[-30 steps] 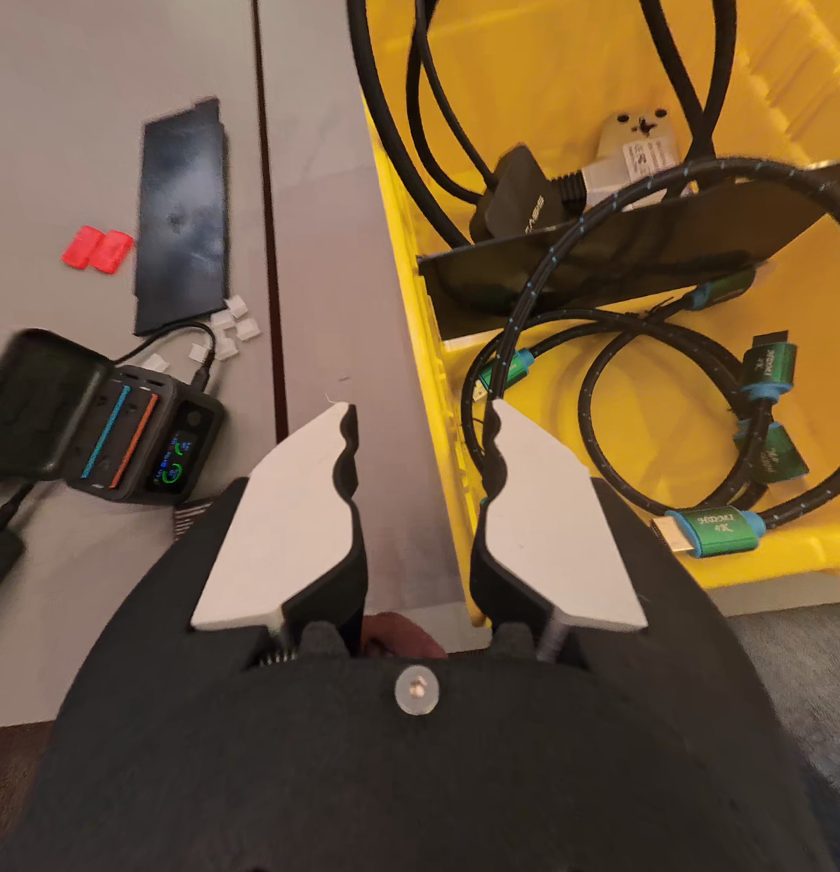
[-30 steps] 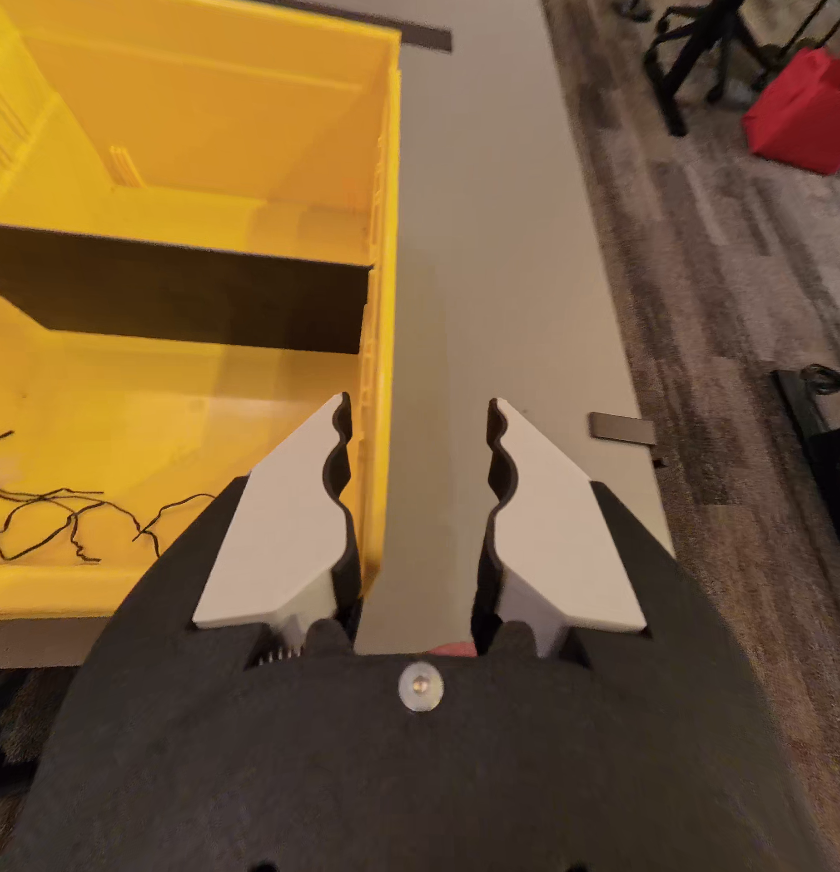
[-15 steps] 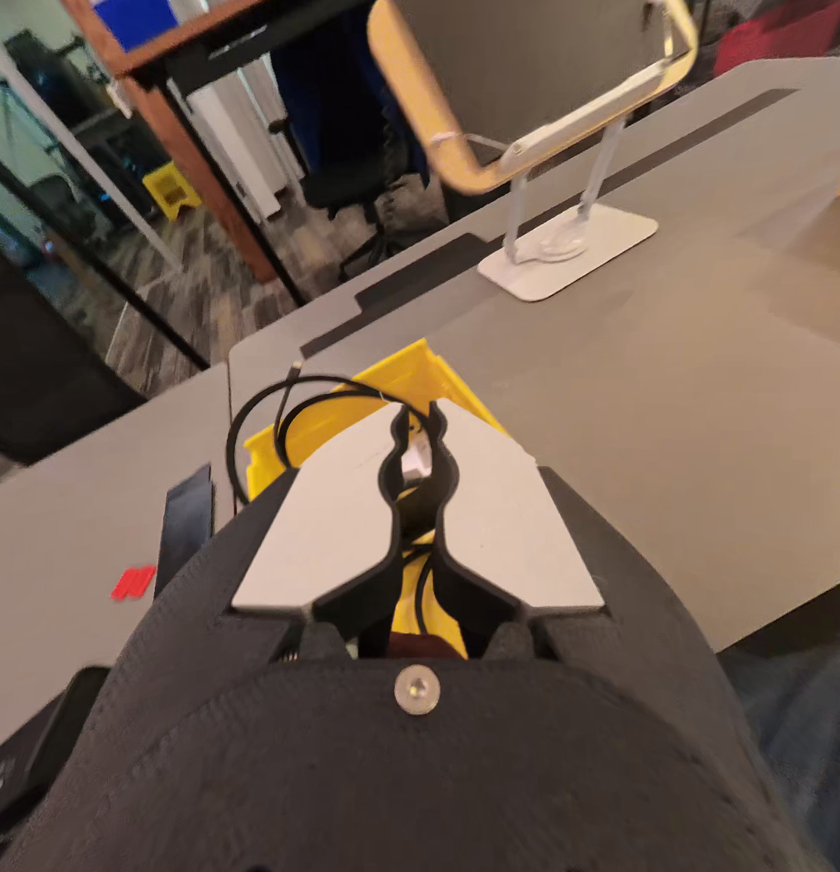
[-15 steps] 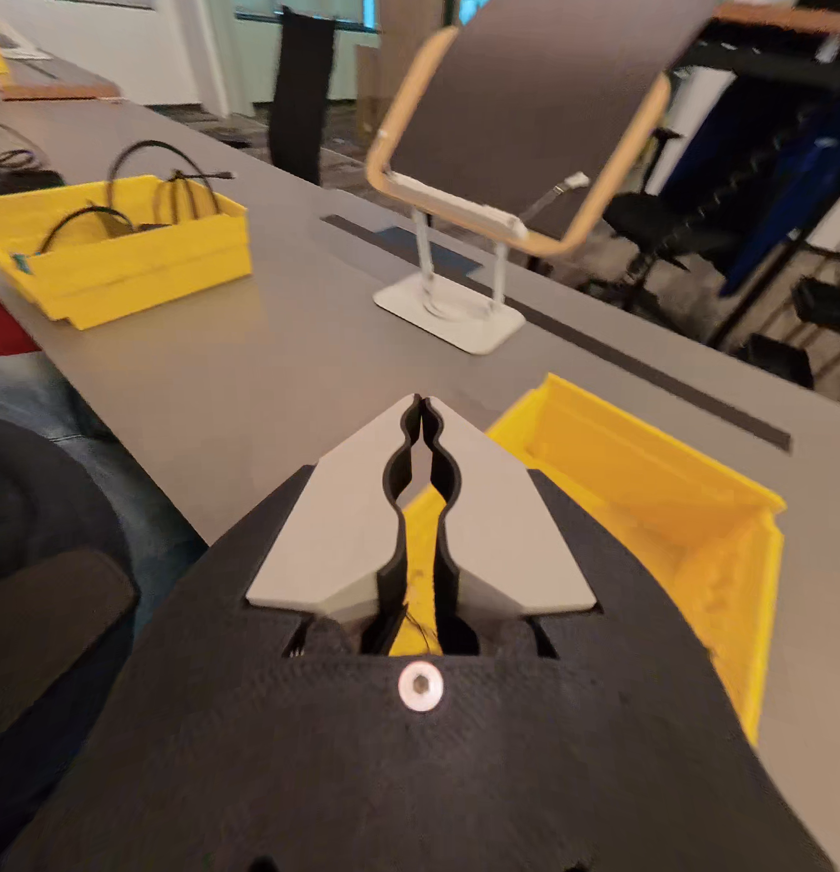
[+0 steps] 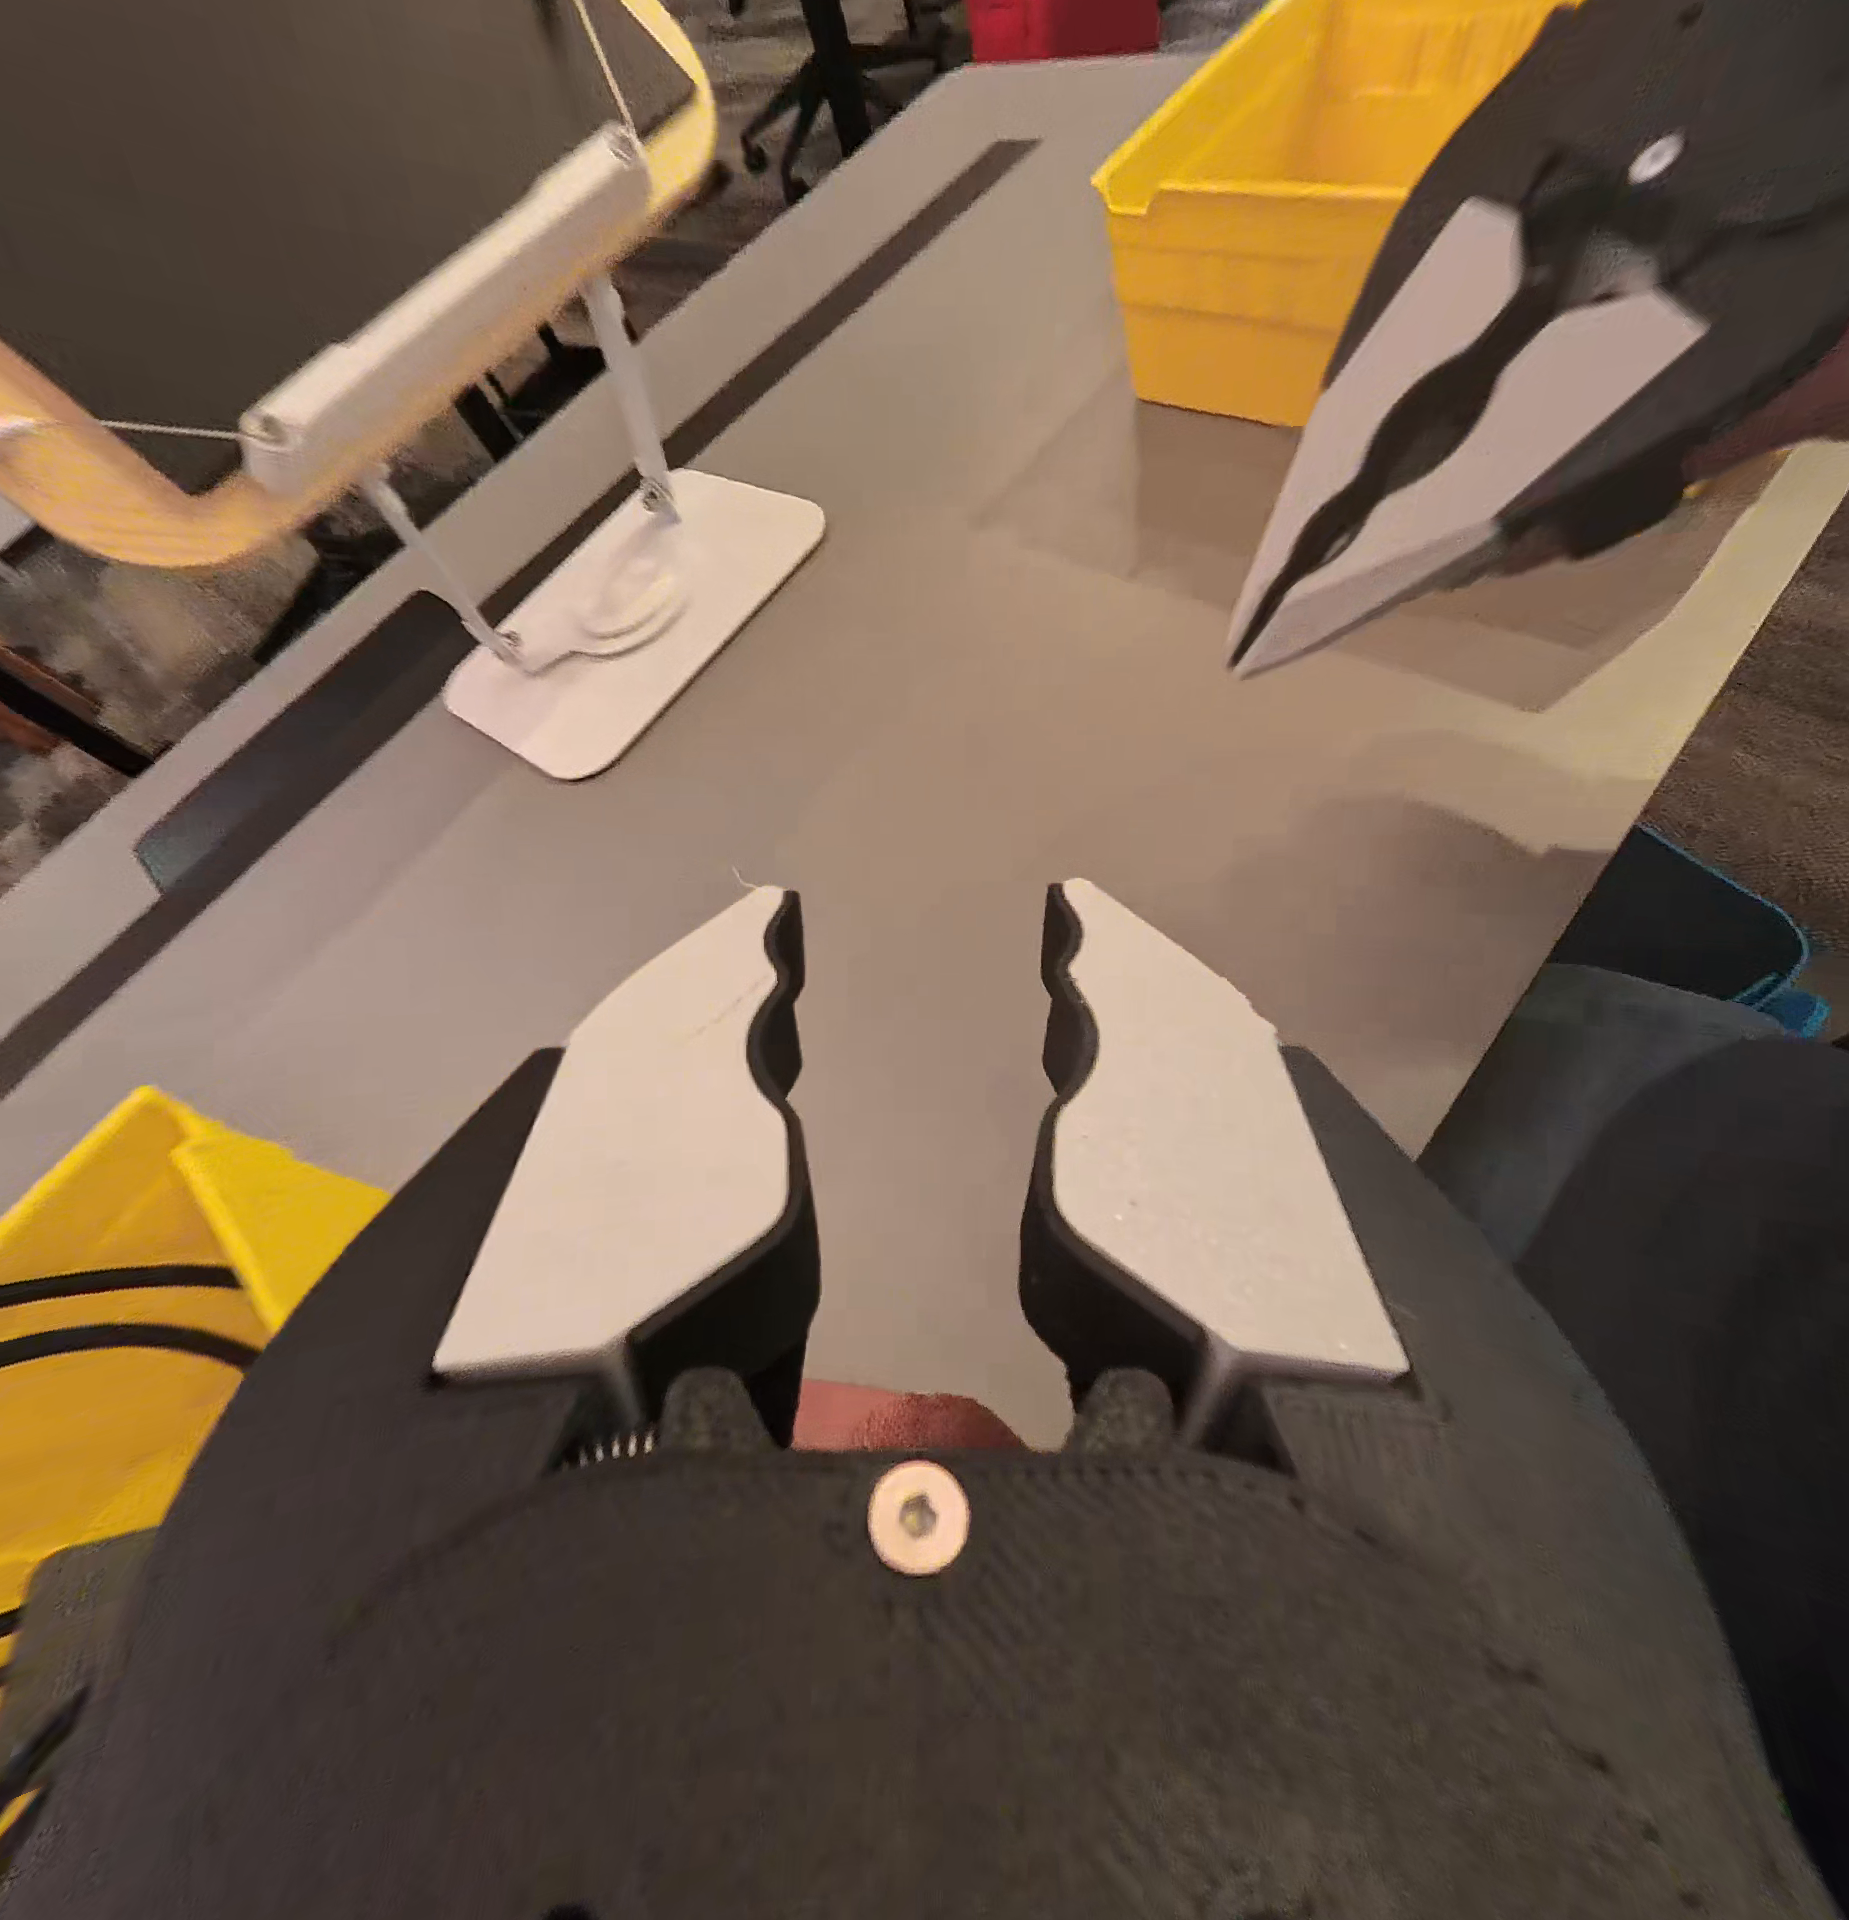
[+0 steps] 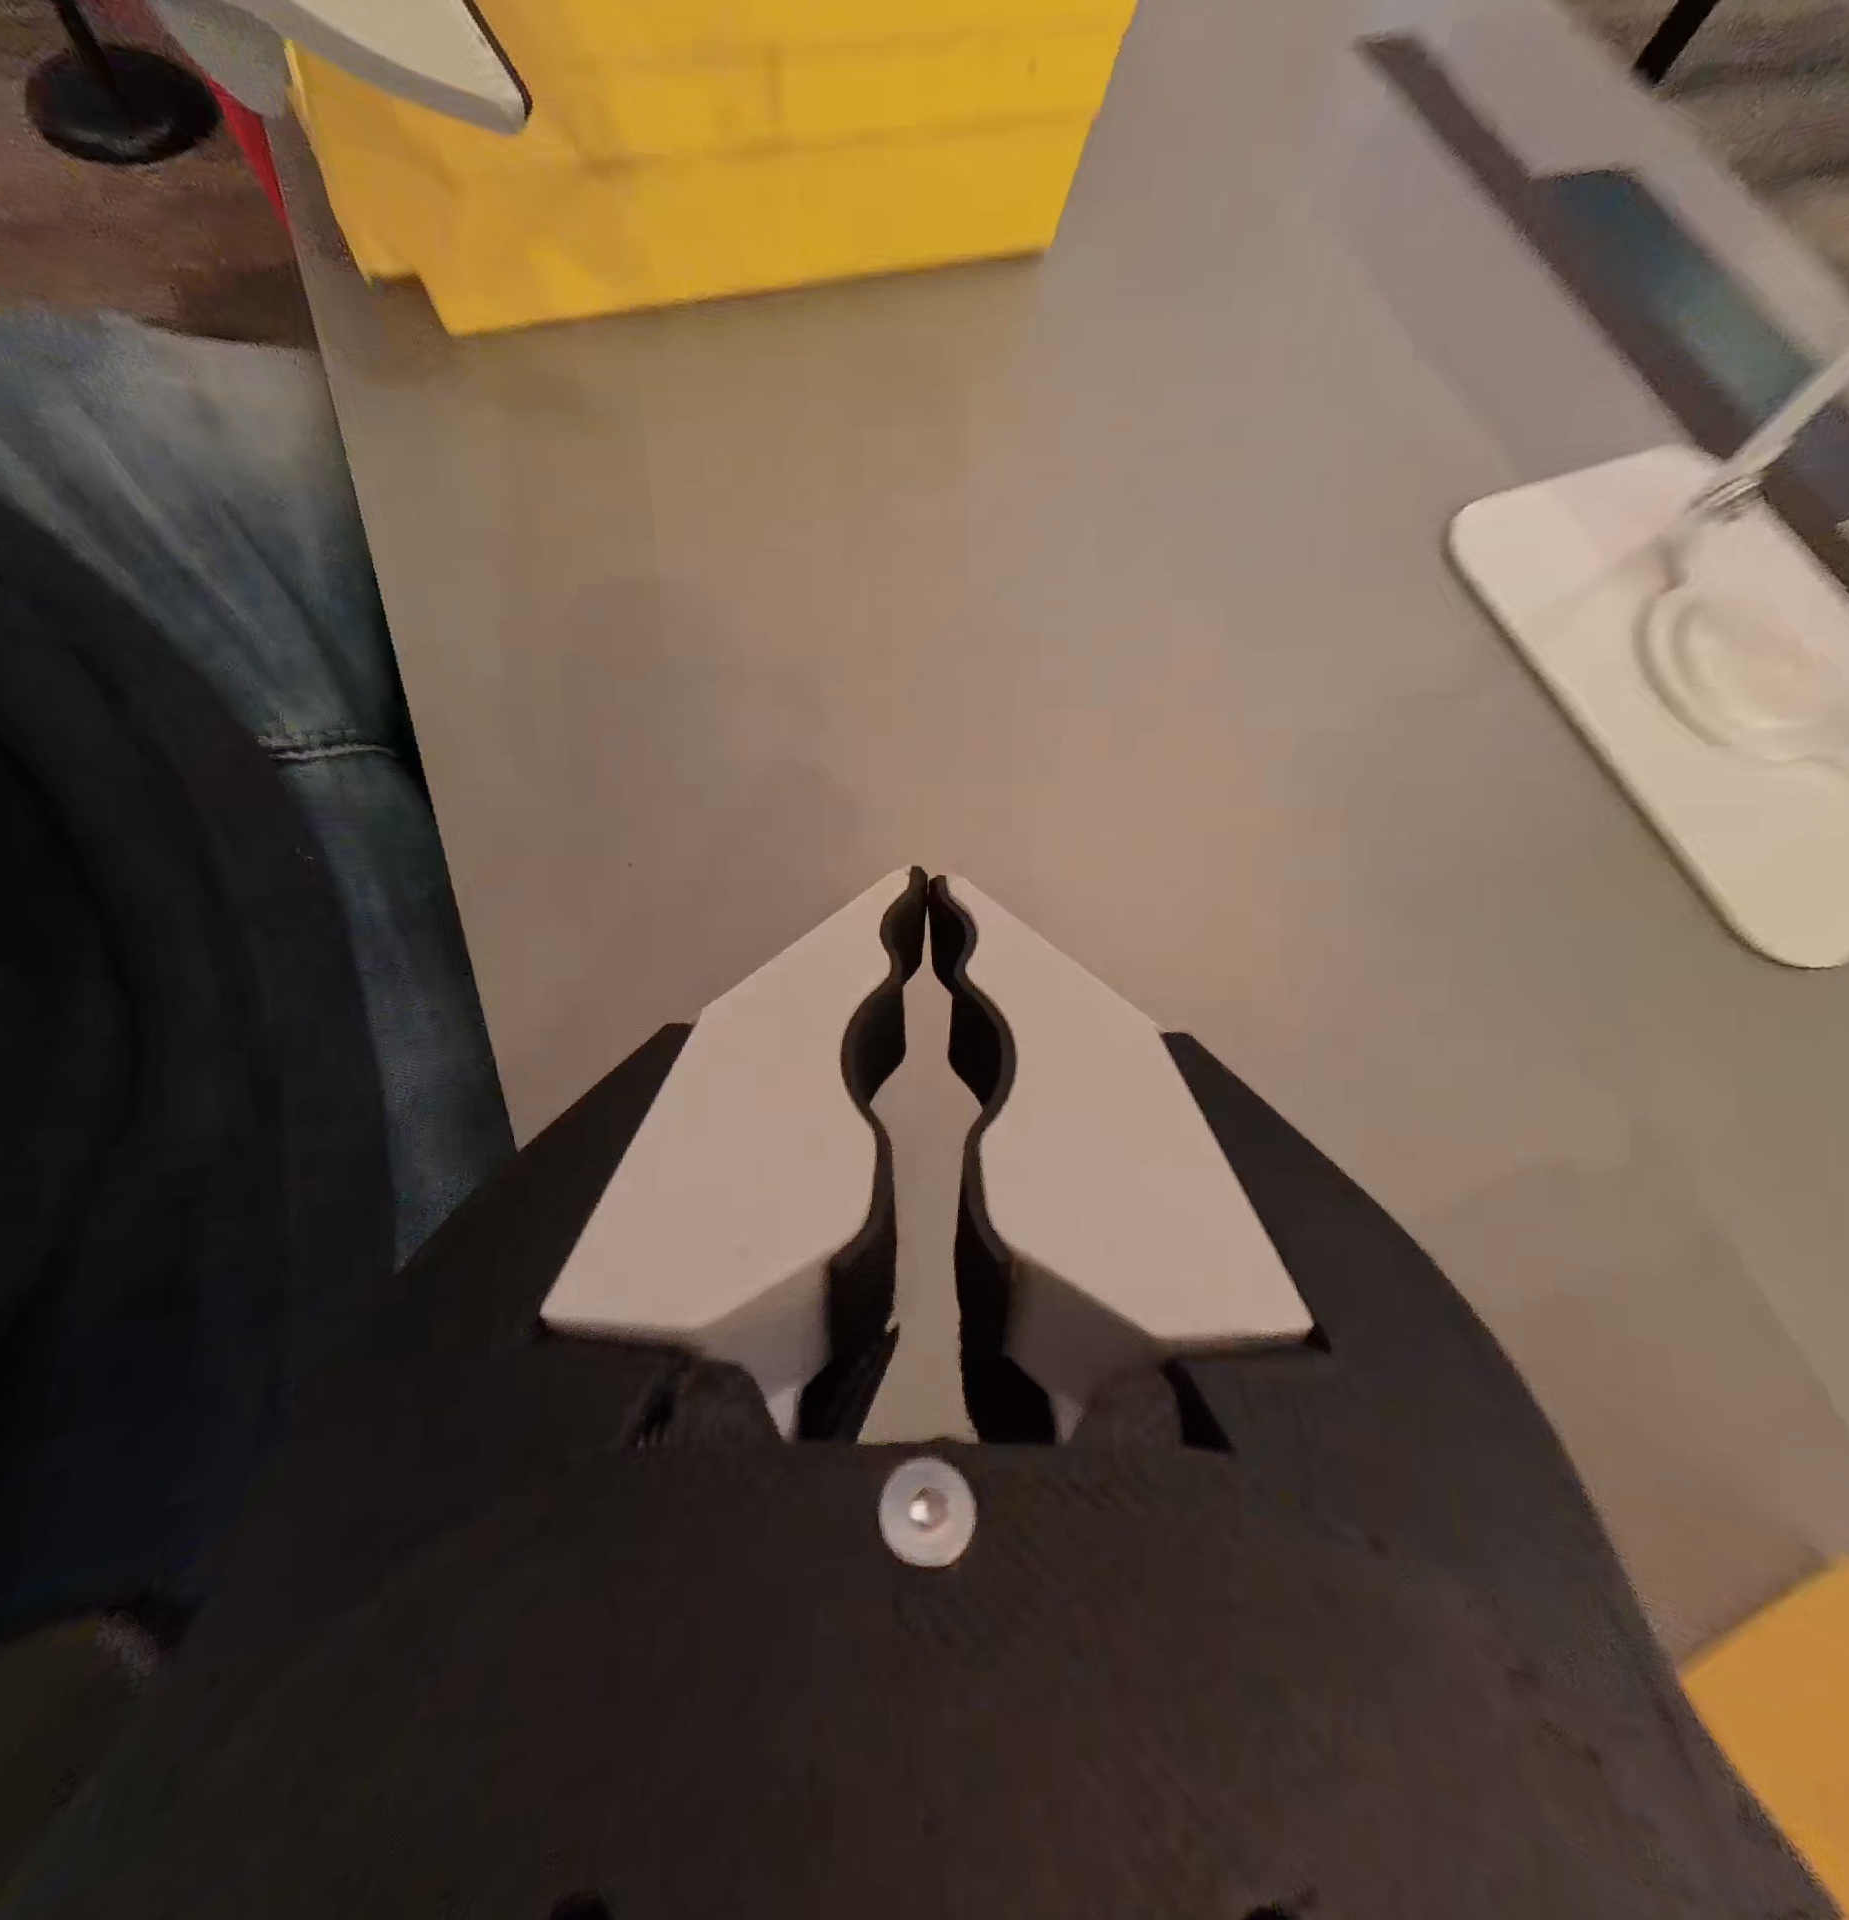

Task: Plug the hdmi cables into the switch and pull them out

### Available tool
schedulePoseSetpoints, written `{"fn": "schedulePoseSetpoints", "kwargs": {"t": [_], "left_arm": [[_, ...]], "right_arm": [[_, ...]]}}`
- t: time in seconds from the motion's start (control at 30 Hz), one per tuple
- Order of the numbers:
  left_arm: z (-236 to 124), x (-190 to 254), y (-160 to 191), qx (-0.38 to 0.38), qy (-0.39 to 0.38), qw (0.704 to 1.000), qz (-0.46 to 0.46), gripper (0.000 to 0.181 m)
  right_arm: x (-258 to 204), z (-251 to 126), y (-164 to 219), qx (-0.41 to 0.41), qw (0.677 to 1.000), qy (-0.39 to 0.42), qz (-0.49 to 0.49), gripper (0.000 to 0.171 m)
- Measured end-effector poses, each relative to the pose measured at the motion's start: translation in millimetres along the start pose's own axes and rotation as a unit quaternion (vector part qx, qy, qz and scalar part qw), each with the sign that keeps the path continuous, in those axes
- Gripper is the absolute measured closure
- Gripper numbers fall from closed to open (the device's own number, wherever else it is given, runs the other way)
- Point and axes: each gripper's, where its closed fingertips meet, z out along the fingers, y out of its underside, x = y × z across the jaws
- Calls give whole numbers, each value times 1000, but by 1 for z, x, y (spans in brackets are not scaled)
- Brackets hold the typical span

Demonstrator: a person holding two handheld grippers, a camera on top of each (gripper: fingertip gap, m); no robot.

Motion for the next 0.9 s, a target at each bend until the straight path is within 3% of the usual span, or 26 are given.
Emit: {"fn": "schedulePoseSetpoints", "kwargs": {"t": [0.17, 0.27, 0.3, 0.37, 0.5, 0.63, 0.9], "left_arm": [[45, 27, 29, -35, 25, 999, 32, 144], [70, 26, 53, -79, 26, 997, -4, 124], [77, 24, 61, -94, 23, 995, -17, 116], [88, 17, 77, -117, 5, 993, -29, 104], [101, 5, 109, -155, -29, 987, -44, 91], [108, 13, 126, -157, -12, 982, -100, 98], [109, 11, 126, -156, -5, 983, -97, 94]], "right_arm": [[17, 33, 24, 5, 999, 25, 25, 166], [30, 43, 37, 5, 998, 39, 47, 154], [34, 46, 42, 4, 997, 45, 57, 142], [43, 49, 52, -5, 995, 62, 75, 103], [45, 59, 73, -42, 993, 71, 87, 73], [44, 64, 72, -51, 993, 74, 77, 64], [46, 67, 76, -64, 990, 57, 110, 55]]}}
